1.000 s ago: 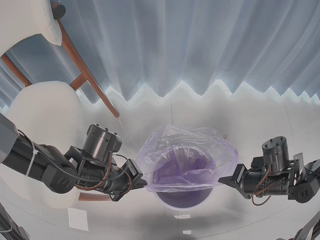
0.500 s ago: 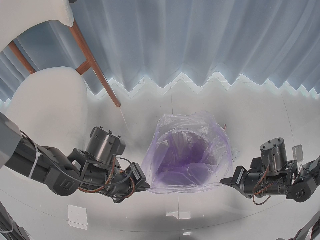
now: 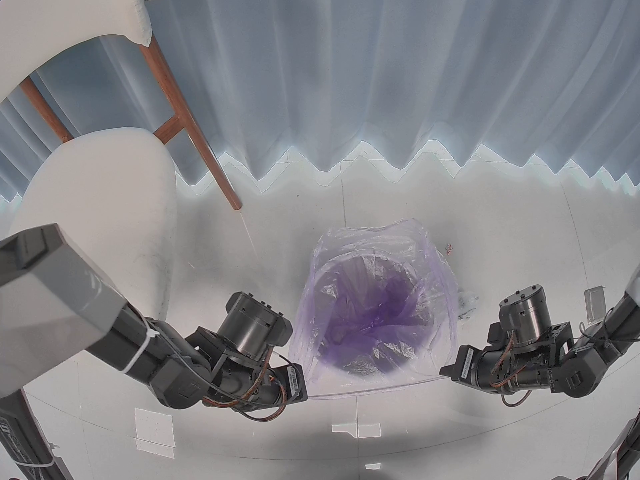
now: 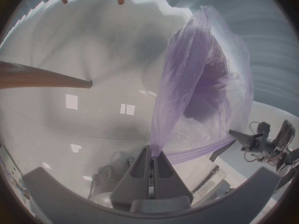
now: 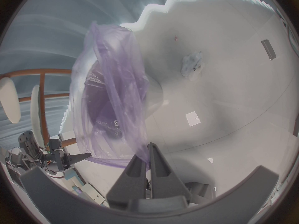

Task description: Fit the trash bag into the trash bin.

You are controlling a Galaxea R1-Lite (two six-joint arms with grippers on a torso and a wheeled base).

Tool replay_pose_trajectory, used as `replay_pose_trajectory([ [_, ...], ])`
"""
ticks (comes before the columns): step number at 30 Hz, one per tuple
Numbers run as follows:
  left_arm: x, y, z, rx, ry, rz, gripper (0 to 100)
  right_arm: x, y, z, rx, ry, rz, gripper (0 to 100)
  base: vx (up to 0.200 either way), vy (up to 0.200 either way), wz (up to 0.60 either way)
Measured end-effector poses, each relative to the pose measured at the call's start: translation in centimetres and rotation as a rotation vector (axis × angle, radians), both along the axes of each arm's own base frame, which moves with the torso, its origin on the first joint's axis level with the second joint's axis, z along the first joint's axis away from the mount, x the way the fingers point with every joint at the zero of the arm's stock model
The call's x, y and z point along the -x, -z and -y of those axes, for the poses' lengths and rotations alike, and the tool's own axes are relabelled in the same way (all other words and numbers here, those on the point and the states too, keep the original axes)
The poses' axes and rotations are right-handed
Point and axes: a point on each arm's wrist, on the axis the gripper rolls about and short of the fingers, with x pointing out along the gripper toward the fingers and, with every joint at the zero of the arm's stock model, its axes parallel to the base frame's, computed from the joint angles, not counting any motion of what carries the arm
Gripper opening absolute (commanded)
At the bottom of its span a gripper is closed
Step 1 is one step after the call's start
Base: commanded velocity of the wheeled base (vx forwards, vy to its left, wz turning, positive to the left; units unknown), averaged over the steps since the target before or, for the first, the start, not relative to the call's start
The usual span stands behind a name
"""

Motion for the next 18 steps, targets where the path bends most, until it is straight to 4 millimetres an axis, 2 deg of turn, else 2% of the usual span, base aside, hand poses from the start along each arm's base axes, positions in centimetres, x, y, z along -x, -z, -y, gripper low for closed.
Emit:
replay_pose_trajectory([
  [5, -0.4, 1.7, 0.3, -0.05, 0.029, -0.018, 0, -1.1, 1.6, -0.2, 0.037, -0.007, -0.038, 0, 0.0, 0.0, 0.0],
  [12, -1.5, 2.9, 1.2, -0.066, 0.036, -0.02, 0, -2.9, 4.4, -0.4, 0.143, -0.012, -0.068, 0, 0.0, 0.0, 0.0],
  [18, -2.5, 3.9, 2.0, -0.117, 0.074, 0.014, 0, -5.3, 6.2, -0.2, 0.185, 0.008, -0.053, 0, 0.0, 0.0, 0.0],
])
